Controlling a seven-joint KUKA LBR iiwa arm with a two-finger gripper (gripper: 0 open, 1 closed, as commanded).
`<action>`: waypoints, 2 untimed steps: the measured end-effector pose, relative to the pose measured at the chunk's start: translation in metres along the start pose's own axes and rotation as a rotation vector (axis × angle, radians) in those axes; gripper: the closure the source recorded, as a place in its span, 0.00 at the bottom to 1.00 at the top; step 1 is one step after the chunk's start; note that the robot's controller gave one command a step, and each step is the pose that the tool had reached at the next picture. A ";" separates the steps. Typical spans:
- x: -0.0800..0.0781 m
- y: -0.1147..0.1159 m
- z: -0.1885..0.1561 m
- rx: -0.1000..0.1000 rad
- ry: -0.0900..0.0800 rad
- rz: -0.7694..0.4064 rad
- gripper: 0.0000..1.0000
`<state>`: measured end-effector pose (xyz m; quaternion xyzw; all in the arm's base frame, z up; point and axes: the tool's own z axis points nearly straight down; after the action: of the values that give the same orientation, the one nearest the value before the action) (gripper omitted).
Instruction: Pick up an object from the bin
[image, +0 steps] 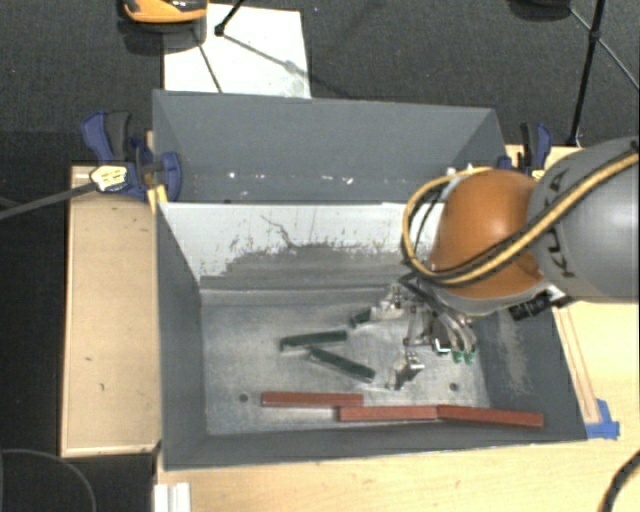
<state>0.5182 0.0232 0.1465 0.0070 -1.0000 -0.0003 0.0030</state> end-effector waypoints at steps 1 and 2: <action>-0.002 0.000 -0.004 0.000 -0.008 0.001 0.00; 0.025 0.056 0.026 0.000 -0.008 -0.024 0.00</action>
Offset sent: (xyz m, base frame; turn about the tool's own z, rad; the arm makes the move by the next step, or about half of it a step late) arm -0.0276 0.0599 -0.0274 -0.0284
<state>0.4926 0.0792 0.1210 0.0192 -0.9998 -0.0004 -0.0008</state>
